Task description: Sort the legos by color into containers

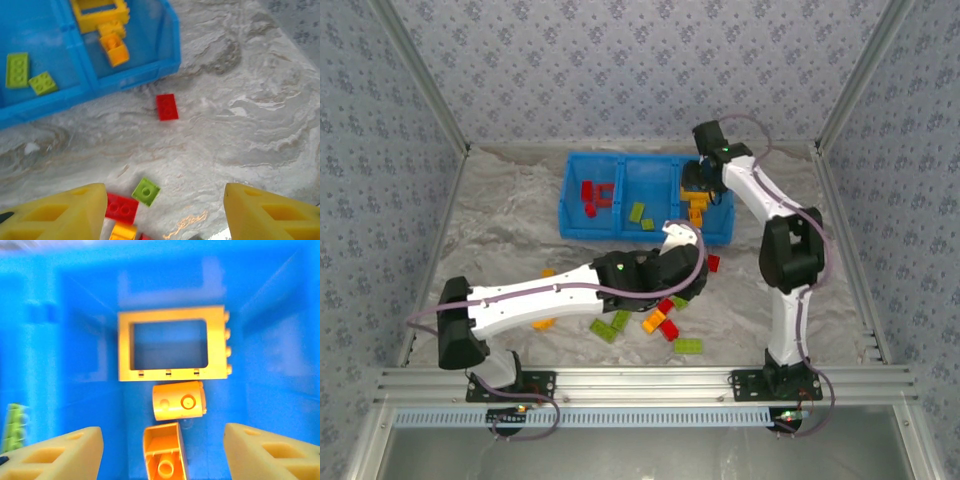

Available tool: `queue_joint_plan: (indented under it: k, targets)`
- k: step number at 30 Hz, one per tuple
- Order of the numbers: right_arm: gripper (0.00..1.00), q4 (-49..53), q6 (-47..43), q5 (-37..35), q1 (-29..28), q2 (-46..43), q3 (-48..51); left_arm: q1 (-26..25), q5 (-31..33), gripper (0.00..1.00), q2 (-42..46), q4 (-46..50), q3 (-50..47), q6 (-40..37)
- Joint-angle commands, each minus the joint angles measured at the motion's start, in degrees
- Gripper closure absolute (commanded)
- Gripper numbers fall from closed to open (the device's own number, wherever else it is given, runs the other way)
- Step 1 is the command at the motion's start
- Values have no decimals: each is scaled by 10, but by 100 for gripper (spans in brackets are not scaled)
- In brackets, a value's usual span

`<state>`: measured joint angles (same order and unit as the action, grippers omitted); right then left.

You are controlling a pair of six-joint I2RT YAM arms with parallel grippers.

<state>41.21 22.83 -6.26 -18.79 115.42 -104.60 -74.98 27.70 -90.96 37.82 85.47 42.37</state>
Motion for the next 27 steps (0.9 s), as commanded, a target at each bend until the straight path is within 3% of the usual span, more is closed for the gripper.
queue_joint_plan:
  k: [1, 4, 9, 13, 17, 21, 27]
  targets:
    - [35, -19, -14, -45, -15, -119, 39, 27, -28, 37, 38, 39, -32, 108]
    - [36, -58, -14, -88, -43, -233, 136, 44, -62, 41, 37, 18, -45, 120]
    - [37, -96, 15, -145, -102, -488, 340, 53, -89, 42, -43, 14, -3, 56]
    - [37, -35, 52, -175, -171, -712, 478, 66, -109, 39, -143, -14, 46, 13]
    - [39, 89, 112, -207, -240, -887, 530, 76, -127, 35, -255, -3, 135, -6]
    - [37, 182, 128, -211, -255, -966, 510, 82, -119, 33, -340, 7, 215, -20]
    - [35, 185, 120, -193, -254, -949, 481, 106, -125, 31, -439, 51, 330, -29]
